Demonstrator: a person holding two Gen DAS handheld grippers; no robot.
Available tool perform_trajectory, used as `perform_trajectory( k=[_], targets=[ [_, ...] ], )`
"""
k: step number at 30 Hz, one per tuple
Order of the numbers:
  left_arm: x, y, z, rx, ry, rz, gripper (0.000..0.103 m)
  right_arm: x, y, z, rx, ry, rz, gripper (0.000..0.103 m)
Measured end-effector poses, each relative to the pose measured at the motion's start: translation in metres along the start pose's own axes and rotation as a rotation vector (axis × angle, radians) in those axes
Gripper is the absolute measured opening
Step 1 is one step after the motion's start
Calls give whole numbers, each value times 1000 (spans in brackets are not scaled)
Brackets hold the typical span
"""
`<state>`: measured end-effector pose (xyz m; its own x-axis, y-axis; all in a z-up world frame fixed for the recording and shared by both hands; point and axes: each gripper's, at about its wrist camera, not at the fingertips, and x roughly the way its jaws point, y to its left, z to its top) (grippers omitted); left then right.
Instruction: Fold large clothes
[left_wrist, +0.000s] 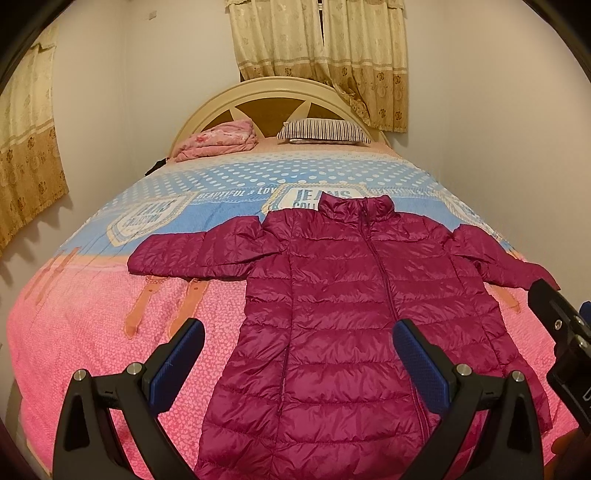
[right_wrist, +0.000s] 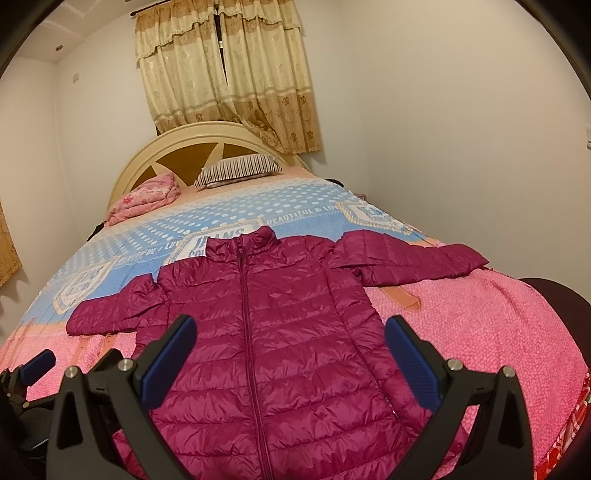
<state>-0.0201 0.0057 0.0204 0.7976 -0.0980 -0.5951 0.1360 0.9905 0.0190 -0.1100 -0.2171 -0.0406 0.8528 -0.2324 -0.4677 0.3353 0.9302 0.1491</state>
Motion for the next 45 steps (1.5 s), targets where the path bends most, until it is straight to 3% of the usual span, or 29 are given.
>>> perform_trajectory(
  k=[16,21,24,26,31,36,42,45],
  targets=[
    [3,-3,0,2,6,-17,102,8,-2,-2,-3,9,-4,103],
    [16,2,4,23,7,-66,102,19,-6,-3,5,37,1,103],
    [34,18,16,22,22,-121,102,33,-20,1,35,67,2,103],
    [50,26,26,42,13,-119,102,44,-34,7,58,87,-3,103],
    [112,42,40,102,61,-76,102,76,-97,36,172,124,-20,103],
    [177,64,33,82,96,-34,102,111,-207,58,368,97,-141,102],
    [220,79,8,-27,137,-55,102,168,-340,41,645,163,-321,79],
    [231,81,-4,-64,181,-28,102,187,-373,27,769,174,-327,78]
  ],
)
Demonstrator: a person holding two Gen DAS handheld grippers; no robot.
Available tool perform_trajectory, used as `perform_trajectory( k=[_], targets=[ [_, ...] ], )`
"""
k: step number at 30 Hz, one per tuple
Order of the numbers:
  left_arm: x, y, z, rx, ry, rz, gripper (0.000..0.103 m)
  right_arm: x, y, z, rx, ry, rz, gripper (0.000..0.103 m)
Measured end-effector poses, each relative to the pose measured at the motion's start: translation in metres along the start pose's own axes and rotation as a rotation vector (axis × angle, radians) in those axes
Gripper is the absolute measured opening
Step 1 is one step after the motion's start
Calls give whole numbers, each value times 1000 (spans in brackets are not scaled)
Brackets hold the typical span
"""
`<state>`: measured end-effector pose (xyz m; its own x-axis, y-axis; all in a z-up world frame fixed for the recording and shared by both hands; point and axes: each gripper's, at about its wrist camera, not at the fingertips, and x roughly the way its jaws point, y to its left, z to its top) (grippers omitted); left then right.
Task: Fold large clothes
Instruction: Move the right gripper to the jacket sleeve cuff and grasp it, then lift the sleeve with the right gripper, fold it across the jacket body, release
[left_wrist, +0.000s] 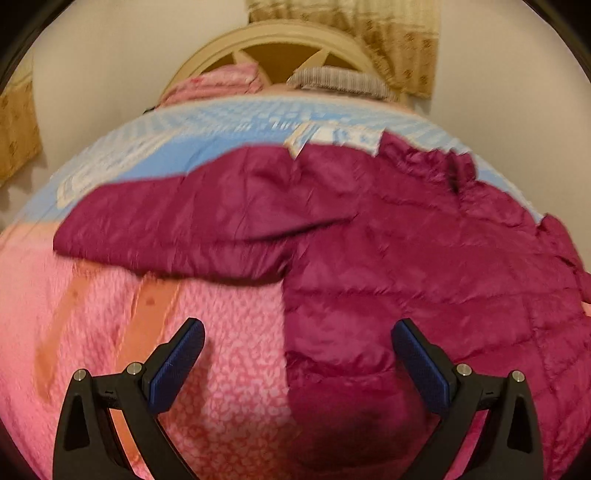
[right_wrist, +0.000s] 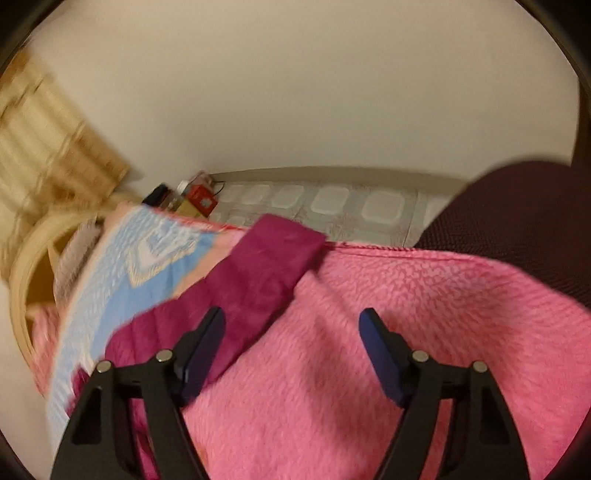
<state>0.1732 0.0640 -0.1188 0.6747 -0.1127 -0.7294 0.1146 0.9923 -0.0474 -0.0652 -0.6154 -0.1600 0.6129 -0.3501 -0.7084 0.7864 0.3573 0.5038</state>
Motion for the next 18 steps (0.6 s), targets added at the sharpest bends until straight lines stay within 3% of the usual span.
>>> perform_trajectory(
  k=[4,7,12,14,16,18],
  targets=[
    [-3,1,-1,-11,-18,21,102,35,9,10,15,31,-25,78],
    [7,5,-1,-21,21,19,102,61,15,20,27,49,-33,78],
    [12,20,0,-116,46,-14,102,95,24,30,48,71,-62,77],
    [11,23,-2,-140,40,-8,102,108,20,27,66,93,-68,61],
    [10,23,-3,-142,41,7,102,114,17,23,28,100,-101,39],
    [7,21,-6,-136,40,32,102,113,16,21,17,80,-88,25]
  ],
)
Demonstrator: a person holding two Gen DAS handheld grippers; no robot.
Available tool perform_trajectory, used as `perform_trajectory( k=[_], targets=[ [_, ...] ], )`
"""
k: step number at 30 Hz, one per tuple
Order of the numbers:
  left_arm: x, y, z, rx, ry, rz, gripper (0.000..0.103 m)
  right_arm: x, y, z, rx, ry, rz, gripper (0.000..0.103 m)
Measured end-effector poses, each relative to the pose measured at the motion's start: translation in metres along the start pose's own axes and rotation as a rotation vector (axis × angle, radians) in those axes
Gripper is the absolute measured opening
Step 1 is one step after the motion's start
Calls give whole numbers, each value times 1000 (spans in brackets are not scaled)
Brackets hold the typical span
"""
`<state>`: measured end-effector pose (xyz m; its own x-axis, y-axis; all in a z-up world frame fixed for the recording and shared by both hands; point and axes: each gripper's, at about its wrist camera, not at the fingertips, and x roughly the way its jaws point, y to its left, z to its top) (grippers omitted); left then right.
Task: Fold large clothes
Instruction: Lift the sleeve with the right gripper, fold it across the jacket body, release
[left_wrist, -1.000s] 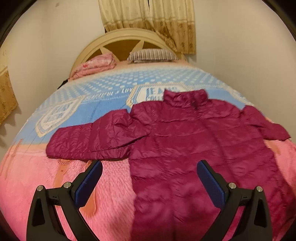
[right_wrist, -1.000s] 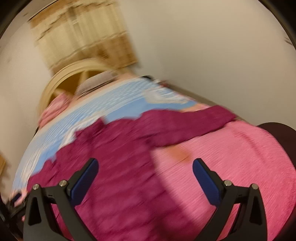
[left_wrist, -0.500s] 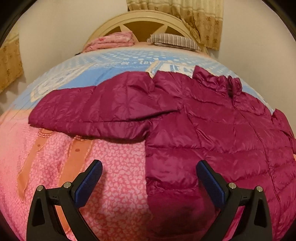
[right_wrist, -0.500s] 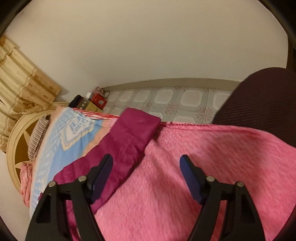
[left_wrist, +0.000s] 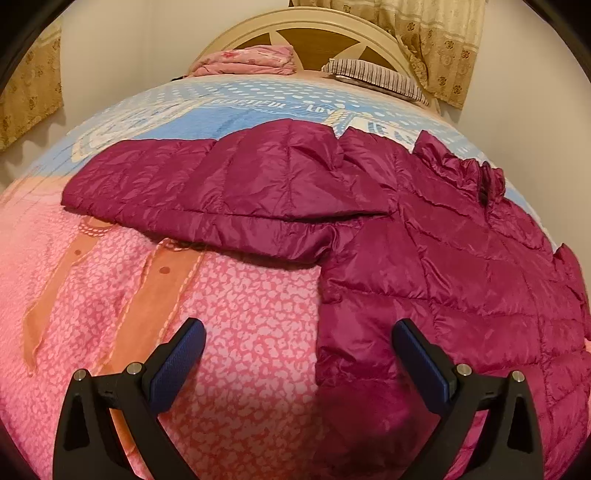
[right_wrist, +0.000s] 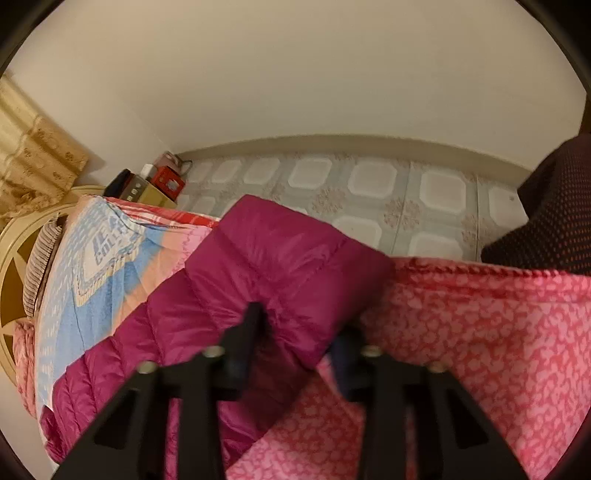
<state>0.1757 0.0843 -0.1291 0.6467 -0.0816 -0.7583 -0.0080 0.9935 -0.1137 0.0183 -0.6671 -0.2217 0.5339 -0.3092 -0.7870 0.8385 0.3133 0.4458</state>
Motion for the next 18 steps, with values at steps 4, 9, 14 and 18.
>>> perform_trajectory(
  k=[4,9,14,18],
  targets=[
    [-4,-5,-5,20,-5,34,102,-16,6,1,-41,-30,-4,12],
    [-2,-2,-3,1,-5,3,102,-70,44,-2,-218,-203,-15,11],
    [-4,4,-3,-39,-16,-15,102,-147,117,-44,-485,-323,117,11],
    [-5,7,-3,-54,-20,-22,102,-198,181,-112,-707,-357,251,11]
  ],
)
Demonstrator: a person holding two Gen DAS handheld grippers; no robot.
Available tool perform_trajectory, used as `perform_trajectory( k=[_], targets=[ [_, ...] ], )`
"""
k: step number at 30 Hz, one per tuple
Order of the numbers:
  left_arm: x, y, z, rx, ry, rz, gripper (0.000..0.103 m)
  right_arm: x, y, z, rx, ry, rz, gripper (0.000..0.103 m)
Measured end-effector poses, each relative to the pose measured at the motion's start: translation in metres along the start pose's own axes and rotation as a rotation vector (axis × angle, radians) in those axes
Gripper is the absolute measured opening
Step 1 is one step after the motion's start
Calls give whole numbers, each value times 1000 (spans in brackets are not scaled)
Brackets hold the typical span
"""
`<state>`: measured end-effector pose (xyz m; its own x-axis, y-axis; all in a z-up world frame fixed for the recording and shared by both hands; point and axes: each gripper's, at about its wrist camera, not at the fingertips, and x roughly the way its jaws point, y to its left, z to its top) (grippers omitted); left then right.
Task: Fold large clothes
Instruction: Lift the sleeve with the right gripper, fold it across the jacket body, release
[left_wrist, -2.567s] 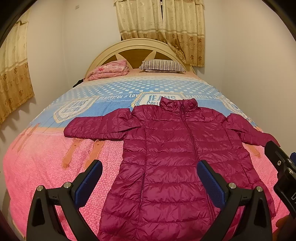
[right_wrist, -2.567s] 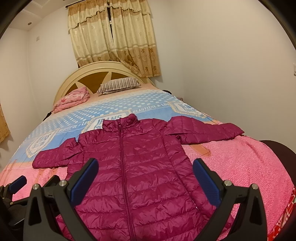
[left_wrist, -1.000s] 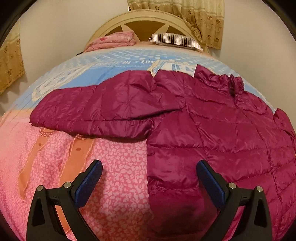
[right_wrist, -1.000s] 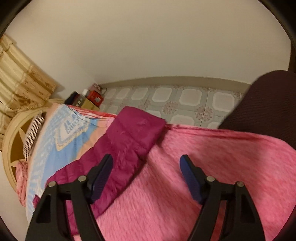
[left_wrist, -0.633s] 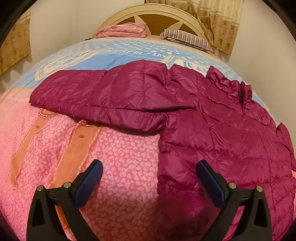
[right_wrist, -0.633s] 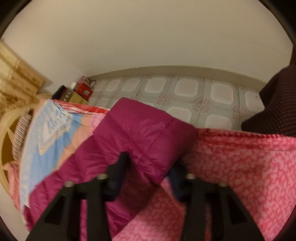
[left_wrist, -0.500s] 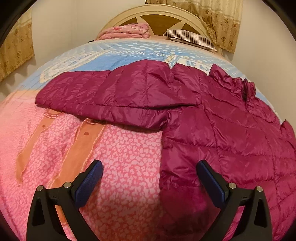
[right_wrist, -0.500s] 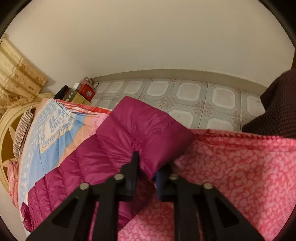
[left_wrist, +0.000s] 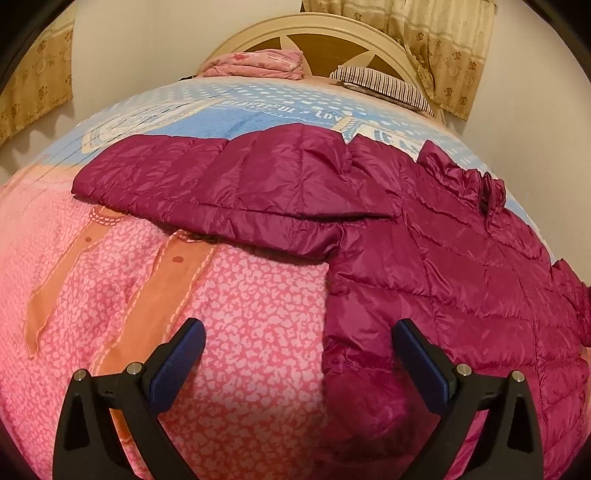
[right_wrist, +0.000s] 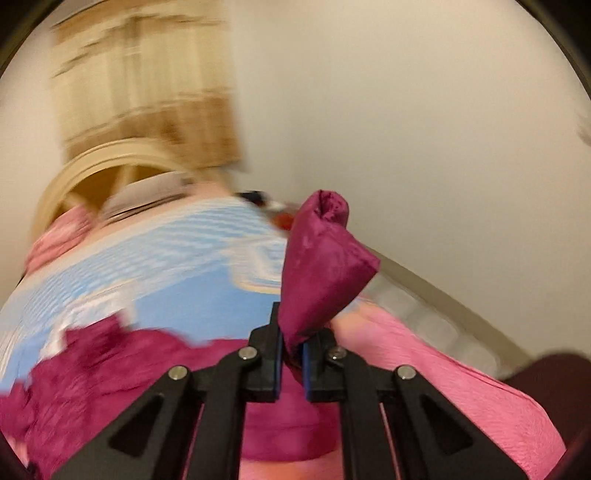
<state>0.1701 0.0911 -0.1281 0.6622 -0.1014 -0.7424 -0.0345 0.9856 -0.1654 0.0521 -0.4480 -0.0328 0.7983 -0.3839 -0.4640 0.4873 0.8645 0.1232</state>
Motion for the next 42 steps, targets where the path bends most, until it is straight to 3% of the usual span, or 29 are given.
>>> perform_trajectory(
  k=[7,10,17,20,21,22,23,26,28,29,31,33,35,37,42],
  targets=[
    [-1,7,0,-33,-8,-26,102,-22,157,-46,-188,79,307,11],
    [-1,8,1,-40,-9,-34,102,-14,207,-78,-252,121,385,11],
    [-2,11,1,-49,-12,-52,102,10,270,-138,-269,272,526,11],
    [-1,11,2,-48,-10,-56,102,19,284,-152,-284,322,592,22],
    [-2,11,2,-48,-10,-56,102,19,279,-151,-283,350,624,50],
    [-2,11,2,-47,-10,-57,102,22,280,-153,-278,402,668,85],
    [-1,10,3,-48,-9,-58,102,20,278,-150,-265,420,685,95],
    [-1,10,3,-48,-9,-58,102,4,257,-129,-194,329,749,96],
    [-1,10,3,-47,-9,-57,102,-2,239,-112,-163,268,736,82],
    [-1,10,3,-47,-9,-57,102,-2,225,-103,-148,241,690,76],
    [-1,11,2,-48,-9,-58,102,5,200,-91,-134,220,565,56],
    [-1,11,2,-46,-8,-55,102,21,168,-87,-112,216,390,47],
    [-1,10,3,-42,-7,-50,102,40,140,-88,-72,232,282,45],
    [0,10,3,-40,-6,-47,102,60,116,-95,-29,266,231,45],
    [2,5,3,-22,4,-24,102,89,89,-124,67,369,239,45]
  ],
)
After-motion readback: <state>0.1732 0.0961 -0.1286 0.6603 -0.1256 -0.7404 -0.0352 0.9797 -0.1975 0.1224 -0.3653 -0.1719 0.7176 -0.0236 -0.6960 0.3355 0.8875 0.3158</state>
